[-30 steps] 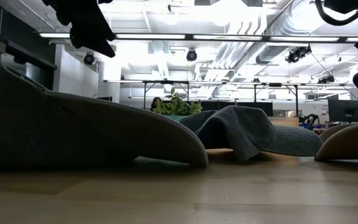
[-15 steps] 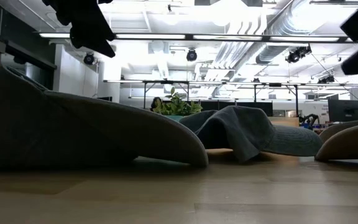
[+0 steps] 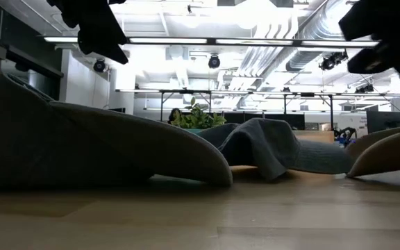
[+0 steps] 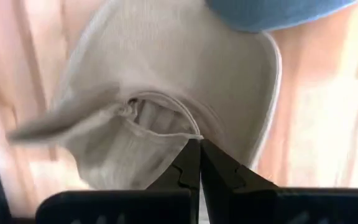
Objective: Pick & Place hat
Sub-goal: Put the brown cap into the light green bin
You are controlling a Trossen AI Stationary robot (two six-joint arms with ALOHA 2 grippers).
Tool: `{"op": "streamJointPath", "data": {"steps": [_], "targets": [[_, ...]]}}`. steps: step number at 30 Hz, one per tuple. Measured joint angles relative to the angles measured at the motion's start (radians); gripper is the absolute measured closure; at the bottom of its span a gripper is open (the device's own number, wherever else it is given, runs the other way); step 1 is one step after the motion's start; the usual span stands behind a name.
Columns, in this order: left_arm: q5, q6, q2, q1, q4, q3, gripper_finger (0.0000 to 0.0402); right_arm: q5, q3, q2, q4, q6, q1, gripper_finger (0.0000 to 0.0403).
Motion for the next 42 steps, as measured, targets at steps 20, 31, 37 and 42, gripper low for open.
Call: {"op": "streamJointPath", "data": {"steps": [20, 31, 37, 42], "targets": [[0.0, 0.003, 0.0, 0.0, 0.0, -0.001, 0.0154, -0.042, -0.118, 0.124, 0.028, 0.02, -0.084, 0.0403], [0.0, 0.003, 0.0, 0.0, 0.0, -0.001, 0.0154, -0.101, -0.118, 0.119, 0.036, 0.012, -0.084, 0.0325], [-0.001, 0.003, 0.0, 0.0, -0.001, 0.0, 0.0154, -0.103, -0.118, 0.119, 0.037, 0.012, -0.084, 0.025], [-0.001, 0.003, 0.0, 0.0, 0.0, 0.0, 0.0154, -0.083, -0.118, 0.119, 0.019, 0.011, -0.084, 0.0216]]}}
